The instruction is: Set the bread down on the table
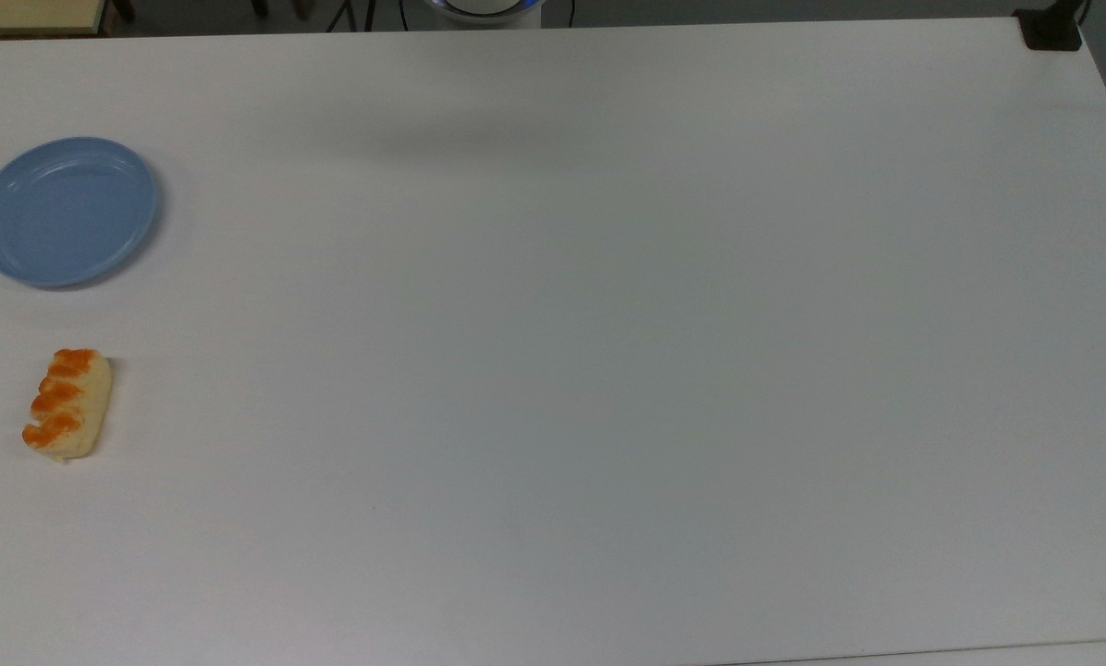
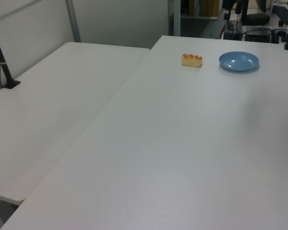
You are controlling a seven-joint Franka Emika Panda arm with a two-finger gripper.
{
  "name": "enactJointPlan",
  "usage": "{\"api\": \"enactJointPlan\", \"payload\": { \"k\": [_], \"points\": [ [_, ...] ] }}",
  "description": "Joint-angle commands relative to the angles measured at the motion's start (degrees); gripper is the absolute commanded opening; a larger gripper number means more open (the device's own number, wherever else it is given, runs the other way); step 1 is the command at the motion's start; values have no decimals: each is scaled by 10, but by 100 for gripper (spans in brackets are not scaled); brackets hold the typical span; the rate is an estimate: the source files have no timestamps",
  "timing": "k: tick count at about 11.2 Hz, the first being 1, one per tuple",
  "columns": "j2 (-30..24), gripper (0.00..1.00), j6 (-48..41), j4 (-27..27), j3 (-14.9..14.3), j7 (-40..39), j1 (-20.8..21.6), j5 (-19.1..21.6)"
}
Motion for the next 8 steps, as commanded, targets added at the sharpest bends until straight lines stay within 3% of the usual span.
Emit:
{"api": "enactJointPlan", "payload": {
  "k": [1, 8],
  "points": [
    [-8, 100, 35, -31, -3, -67, 36, -14],
    [-8, 100, 40, -27, 0, -69, 37, -10]
  ]
}}
